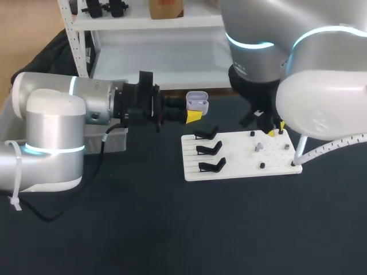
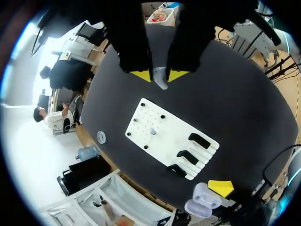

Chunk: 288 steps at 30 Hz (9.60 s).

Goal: Pick up each earbud case from the left stands, insert the matching earbuds, close the lid, and place the case in the box.

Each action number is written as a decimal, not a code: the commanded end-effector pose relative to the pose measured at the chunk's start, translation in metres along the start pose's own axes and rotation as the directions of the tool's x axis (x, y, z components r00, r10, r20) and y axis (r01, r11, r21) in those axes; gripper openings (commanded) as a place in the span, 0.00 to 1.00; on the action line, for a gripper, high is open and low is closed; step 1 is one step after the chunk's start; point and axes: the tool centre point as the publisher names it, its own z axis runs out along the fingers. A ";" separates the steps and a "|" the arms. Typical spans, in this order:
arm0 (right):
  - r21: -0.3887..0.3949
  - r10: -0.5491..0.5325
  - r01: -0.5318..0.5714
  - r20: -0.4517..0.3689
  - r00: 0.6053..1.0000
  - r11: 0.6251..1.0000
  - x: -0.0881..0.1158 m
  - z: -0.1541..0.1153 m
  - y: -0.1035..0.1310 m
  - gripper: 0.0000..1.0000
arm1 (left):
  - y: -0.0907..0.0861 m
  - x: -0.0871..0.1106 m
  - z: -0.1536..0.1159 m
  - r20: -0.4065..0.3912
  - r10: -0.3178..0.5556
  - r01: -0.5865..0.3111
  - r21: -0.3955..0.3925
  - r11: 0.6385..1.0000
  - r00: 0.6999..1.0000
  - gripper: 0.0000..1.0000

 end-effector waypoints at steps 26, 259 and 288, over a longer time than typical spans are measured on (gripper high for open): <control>0.016 0.578 -0.578 -0.011 0.816 0.816 -0.052 -0.031 0.037 0.00 | -0.002 0.000 0.000 0.003 0.002 -0.002 -0.006 1.000 1.000 0.00; -0.322 0.923 -0.898 -0.142 0.359 0.300 -0.091 -0.062 0.026 1.00 | -0.002 0.000 0.000 0.003 0.002 -0.002 -0.006 1.000 1.000 0.00; -0.456 0.764 -0.662 0.063 0.643 0.595 -0.034 0.002 -0.050 1.00 | -0.002 0.000 0.000 0.003 0.002 -0.002 -0.006 1.000 1.000 0.00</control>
